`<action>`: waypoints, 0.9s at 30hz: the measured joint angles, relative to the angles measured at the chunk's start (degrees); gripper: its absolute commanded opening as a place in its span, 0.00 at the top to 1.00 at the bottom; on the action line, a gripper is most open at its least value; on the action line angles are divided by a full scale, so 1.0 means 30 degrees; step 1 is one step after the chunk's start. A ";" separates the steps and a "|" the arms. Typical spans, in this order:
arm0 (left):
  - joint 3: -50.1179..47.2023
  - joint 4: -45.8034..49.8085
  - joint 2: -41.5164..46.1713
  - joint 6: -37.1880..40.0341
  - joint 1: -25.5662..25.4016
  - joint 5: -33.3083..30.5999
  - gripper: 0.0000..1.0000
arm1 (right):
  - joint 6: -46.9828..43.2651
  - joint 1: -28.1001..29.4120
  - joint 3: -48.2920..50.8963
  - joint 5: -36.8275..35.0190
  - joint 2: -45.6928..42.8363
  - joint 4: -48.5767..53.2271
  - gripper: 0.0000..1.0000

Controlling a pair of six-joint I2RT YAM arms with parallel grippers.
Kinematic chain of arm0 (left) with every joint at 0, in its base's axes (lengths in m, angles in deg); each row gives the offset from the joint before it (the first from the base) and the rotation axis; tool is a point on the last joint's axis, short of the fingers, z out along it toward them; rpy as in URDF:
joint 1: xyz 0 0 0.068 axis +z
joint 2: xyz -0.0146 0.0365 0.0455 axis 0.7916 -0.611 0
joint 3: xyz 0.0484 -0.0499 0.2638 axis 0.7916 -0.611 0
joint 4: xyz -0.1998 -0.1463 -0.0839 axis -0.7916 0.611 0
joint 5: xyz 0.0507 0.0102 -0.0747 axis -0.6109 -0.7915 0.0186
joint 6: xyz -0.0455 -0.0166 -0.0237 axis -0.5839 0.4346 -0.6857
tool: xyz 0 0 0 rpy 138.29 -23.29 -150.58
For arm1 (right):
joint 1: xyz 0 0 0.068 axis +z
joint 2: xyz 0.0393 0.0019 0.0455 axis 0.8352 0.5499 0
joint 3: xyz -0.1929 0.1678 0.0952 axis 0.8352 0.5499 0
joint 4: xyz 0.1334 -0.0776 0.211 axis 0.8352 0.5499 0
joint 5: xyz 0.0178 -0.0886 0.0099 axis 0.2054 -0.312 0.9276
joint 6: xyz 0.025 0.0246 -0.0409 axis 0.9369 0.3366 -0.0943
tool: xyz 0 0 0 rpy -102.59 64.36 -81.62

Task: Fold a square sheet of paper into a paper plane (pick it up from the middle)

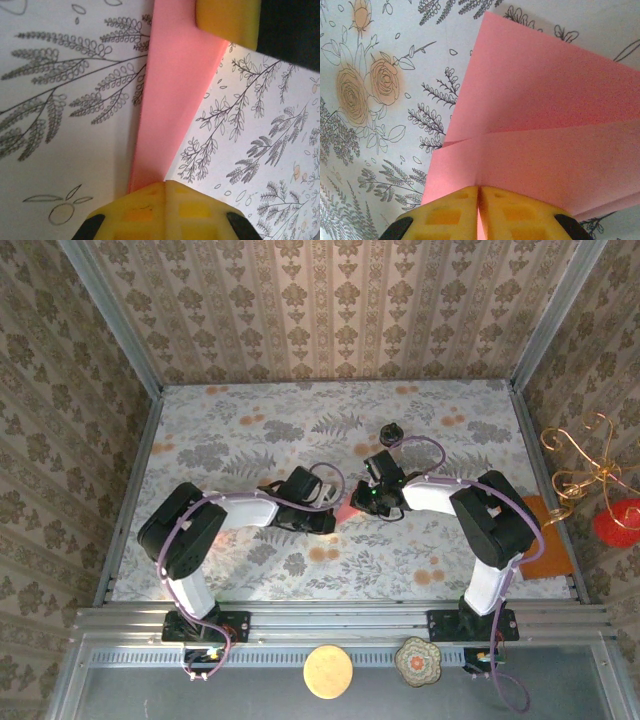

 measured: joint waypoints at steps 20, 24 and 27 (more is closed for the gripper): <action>-0.2375 0.1574 0.5523 -0.1115 0.0678 -0.0459 1.00 | -0.0262 0.0452 0.0036 0.0379 -0.0138 -0.0175 0.85; -0.1282 0.0787 0.4444 -0.1246 0.0678 -0.0364 1.00 | -0.0117 0.0940 0.0401 0.0794 -0.0393 -0.0474 0.85; -0.0590 0.0226 0.2834 -0.1457 0.0656 -0.0299 1.00 | 0.0022 0.1115 0.0481 0.1129 -0.0466 -0.0444 0.85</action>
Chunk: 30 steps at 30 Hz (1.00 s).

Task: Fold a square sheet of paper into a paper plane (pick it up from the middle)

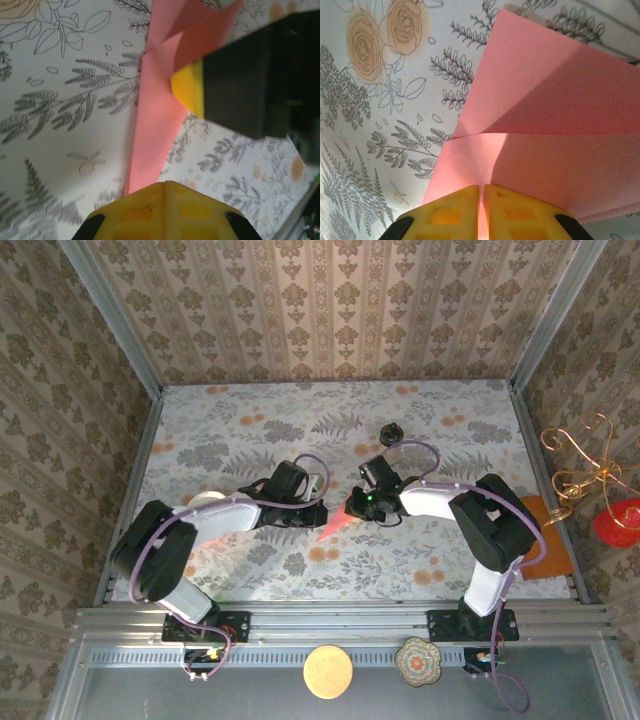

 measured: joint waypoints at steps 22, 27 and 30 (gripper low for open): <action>0.1479 -0.0211 -0.3446 -0.0787 -0.0437 0.0051 1.00 | -0.0255 -0.0109 -0.0007 0.0299 -0.0029 0.0022 0.85; 0.1625 -0.0138 -0.3570 -0.0787 -0.0444 0.0058 1.00 | -0.0889 -0.0321 -0.0131 0.0175 -0.0102 0.0495 0.85; 0.1647 -0.0117 -0.3585 -0.0787 -0.0444 0.0058 1.00 | -0.1319 -0.0517 -0.0306 -0.0313 -0.0291 0.1144 0.85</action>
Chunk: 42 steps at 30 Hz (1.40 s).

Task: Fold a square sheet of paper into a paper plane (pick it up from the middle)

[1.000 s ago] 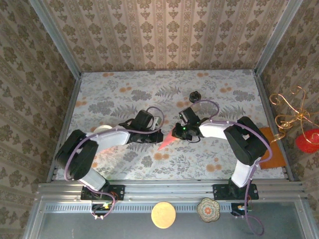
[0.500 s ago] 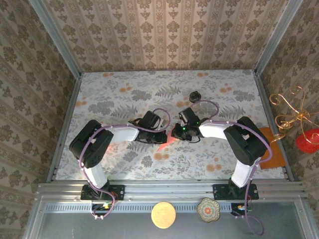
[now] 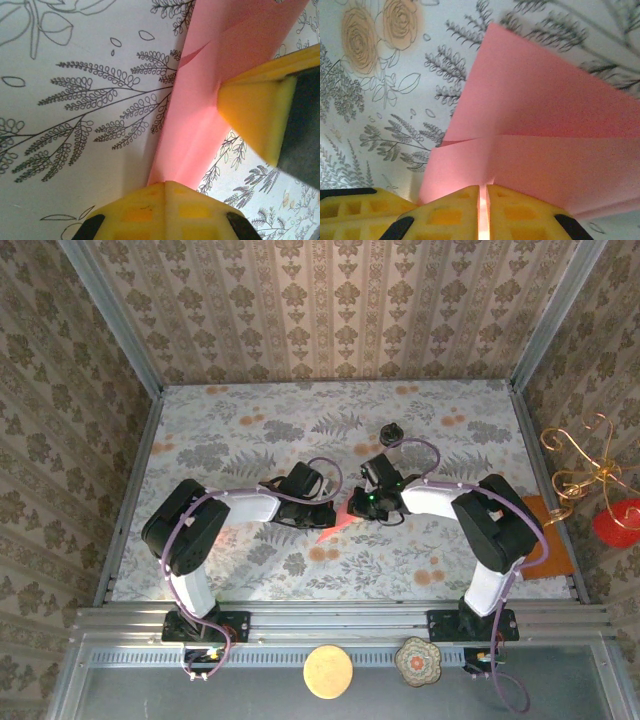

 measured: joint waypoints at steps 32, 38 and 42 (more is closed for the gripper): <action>0.0022 0.0022 -0.0015 0.0000 -0.0044 -0.0007 1.00 | -0.1486 -0.0219 -0.2222 -0.5472 -0.0073 0.5042 0.47; 0.0022 0.0015 -0.0015 0.0000 -0.0044 0.0000 1.00 | -0.1523 -0.0219 -0.2674 -0.5858 0.0452 0.5690 0.59; 0.0022 0.0000 -0.0015 0.0007 -0.0044 0.0058 1.00 | -0.1552 -0.0233 -0.2783 -0.6025 0.0554 0.5996 0.64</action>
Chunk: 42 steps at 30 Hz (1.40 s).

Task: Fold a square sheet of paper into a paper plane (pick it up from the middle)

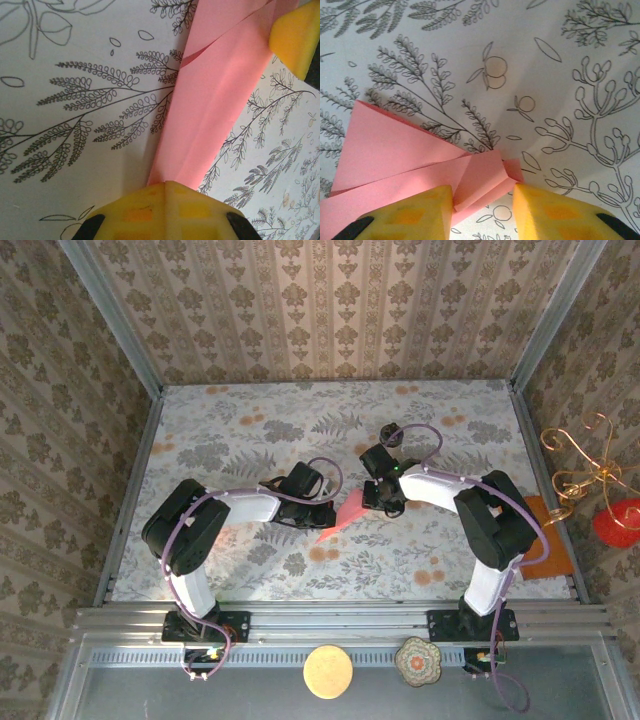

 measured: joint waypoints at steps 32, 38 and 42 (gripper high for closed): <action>0.2397 0.0248 -0.1996 0.0306 -0.0656 0.0947 0.98 | 0.0073 -0.0182 0.0044 0.0102 -0.0044 0.0087 0.67; 0.2397 0.0233 -0.2033 0.0306 -0.0656 0.0947 0.99 | 0.0240 -0.0838 0.2047 0.1486 -0.2127 -0.1457 0.61; 0.2397 0.0233 -0.2040 0.0306 -0.0656 0.0947 0.99 | 0.0568 -0.1035 0.3002 0.2688 -0.4007 -0.2688 0.69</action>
